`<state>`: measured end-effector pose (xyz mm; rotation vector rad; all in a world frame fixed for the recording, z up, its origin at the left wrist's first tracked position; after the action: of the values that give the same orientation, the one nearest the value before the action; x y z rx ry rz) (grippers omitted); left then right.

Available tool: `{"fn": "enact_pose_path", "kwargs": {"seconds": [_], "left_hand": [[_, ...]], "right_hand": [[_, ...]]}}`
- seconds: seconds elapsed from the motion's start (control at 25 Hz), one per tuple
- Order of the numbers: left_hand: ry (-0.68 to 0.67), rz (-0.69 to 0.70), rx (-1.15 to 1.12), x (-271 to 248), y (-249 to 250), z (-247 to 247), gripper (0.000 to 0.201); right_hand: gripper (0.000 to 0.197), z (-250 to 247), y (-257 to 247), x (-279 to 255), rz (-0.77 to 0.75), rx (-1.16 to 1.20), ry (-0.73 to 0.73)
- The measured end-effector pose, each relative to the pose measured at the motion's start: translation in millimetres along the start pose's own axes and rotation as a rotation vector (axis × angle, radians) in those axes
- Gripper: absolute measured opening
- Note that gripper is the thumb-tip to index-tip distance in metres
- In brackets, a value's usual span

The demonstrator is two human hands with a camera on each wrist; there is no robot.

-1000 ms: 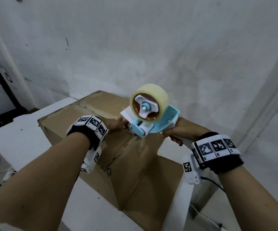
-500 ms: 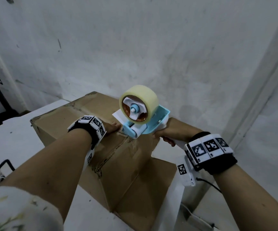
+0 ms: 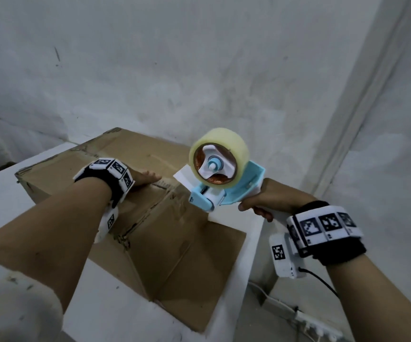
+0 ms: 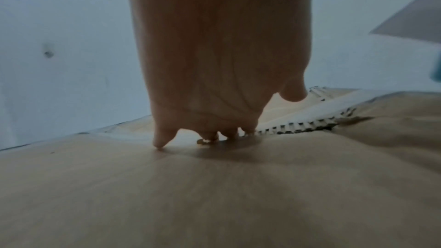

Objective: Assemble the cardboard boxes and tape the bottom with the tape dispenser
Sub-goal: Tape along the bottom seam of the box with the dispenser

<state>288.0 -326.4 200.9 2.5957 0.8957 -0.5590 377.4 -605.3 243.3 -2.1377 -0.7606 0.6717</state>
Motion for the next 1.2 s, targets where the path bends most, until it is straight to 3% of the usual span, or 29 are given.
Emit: {"fn": "enact_pose_path", "kwargs": {"seconds": [0.08, 0.12, 0.24, 0.44, 0.6, 0.8, 0.96, 1.04, 1.08, 1.12, 1.2], "left_hand": [[0.039, 0.001, 0.08, 14.2, -9.0, -3.1, 0.084], [0.065, -0.019, 0.097, 22.7, -14.4, -3.6, 0.078], [0.12, 0.004, 0.239, 0.6, 0.2, -12.0, 0.082], [0.103, 0.212, 0.143, -38.0, 75.0, -13.8, 0.03], [0.085, 0.172, 0.053, -33.2, 74.9, 1.3, 0.053], [0.076, 0.119, 0.069, -39.1, 74.7, 6.4, 0.052], [-0.012, 0.137, 0.016, -29.3, 64.0, 20.9, 0.053], [0.009, 0.074, 0.002, -25.6, 58.7, 18.7, 0.054], [0.039, 0.058, -0.013, -23.6, 60.2, 16.8, 0.055], [0.082, 0.058, 0.002, -23.8, 63.5, 14.9, 0.055], [0.144, 0.107, 0.136, -28.5, 74.0, 13.8, 0.053]], "right_hand": [[0.02, 14.1, 8.0, 3.1, -0.02, 0.012, 0.005], [0.018, 20.2, 12.2, 4.7, -0.027, 0.027, 0.006], [0.021, 32.8, 25.6, 9.2, -0.032, 0.106, 0.031], [0.018, 46.8, 39.7, 18.7, -0.07, 0.152, 0.08], [0.017, 60.0, 57.4, 19.9, -0.049, 0.278, 0.137], [0.025, 88.0, 74.6, 26.8, -0.003, 0.379, 0.191], [0.027, 113.6, 100.8, 18.4, -0.019, 0.239, 0.153], [0.022, 114.3, 110.8, 7.9, 0.014, 0.106, 0.139], [0.03, 109.5, 117.6, 6.6, 0.051, 0.072, 0.158], [0.036, 103.3, 120.9, 7.6, 0.082, 0.08, 0.193], [0.028, 84.5, 120.5, 16.0, 0.115, 0.179, 0.34]]}}
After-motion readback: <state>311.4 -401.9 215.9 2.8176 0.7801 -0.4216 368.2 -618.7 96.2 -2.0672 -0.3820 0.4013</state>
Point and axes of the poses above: each hand's wrist, its own x-axis towards the middle knuckle, its own z-axis out of the palm, y = z × x, the point moved 9 cm from there along x, towards the middle knuckle, and after that the axes turned 6 degrees about y, right-handed, at the moved point
